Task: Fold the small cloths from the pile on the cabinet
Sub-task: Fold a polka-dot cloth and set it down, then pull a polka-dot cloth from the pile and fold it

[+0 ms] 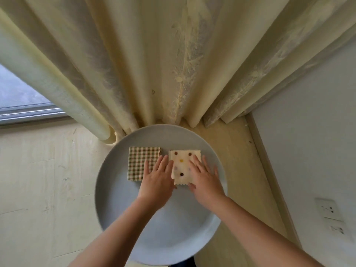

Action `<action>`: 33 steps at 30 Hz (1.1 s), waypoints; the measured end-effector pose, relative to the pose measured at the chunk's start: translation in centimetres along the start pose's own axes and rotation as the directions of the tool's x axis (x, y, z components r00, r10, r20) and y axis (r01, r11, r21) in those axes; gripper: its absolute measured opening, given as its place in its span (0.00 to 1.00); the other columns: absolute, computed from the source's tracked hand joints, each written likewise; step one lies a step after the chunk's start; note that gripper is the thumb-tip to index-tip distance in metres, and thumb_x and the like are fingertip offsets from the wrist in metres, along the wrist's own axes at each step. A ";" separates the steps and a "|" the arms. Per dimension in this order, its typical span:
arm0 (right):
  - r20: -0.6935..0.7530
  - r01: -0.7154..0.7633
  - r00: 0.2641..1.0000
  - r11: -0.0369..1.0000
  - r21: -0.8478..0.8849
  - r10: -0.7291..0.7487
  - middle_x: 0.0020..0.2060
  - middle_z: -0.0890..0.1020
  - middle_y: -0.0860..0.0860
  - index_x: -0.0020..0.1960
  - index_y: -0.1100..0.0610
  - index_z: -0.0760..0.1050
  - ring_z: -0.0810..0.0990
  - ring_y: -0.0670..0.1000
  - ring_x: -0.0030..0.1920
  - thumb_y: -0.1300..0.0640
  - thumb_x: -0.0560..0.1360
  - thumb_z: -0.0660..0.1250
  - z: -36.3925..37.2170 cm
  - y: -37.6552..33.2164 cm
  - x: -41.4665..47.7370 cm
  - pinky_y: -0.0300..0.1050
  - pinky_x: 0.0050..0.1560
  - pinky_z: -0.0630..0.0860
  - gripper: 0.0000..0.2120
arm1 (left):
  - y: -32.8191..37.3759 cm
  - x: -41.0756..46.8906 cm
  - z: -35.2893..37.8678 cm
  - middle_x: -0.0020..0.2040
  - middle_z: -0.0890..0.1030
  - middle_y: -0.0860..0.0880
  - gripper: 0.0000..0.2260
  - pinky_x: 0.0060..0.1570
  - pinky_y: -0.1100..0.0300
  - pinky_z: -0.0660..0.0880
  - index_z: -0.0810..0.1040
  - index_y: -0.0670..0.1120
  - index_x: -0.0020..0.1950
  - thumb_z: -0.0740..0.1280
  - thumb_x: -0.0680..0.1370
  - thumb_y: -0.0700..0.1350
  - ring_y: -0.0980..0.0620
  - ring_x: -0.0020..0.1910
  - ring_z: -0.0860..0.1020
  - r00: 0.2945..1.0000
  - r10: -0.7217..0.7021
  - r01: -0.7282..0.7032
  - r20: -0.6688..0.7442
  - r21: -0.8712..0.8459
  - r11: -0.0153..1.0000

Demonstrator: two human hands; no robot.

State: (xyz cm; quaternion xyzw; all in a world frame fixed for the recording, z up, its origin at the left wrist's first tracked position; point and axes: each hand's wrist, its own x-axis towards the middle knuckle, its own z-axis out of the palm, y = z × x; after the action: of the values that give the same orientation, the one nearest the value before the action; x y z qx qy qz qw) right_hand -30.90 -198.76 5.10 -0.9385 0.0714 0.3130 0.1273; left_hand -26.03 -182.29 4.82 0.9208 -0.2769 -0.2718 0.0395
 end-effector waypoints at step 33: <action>-0.449 0.526 0.760 0.851 -0.001 -0.470 0.70 0.70 0.52 0.72 0.55 0.67 0.66 0.53 0.71 0.54 0.77 0.65 -4.2 -91.8 -21.5 0.53 0.70 0.66 0.24 | -66.4 -67.0 -20.5 0.61 0.77 0.51 0.20 0.54 0.50 0.72 0.74 0.49 0.63 0.53 0.76 0.55 0.47 0.59 0.76 0.734 -0.326 0.085 -0.596 -0.396 0.914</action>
State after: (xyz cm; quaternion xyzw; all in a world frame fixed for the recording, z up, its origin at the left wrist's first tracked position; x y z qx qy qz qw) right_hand -25.92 -110.92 39.21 -0.9589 -0.1350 0.0460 0.2453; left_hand -29.73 -92.22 39.49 0.9608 -0.0889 0.0182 0.2618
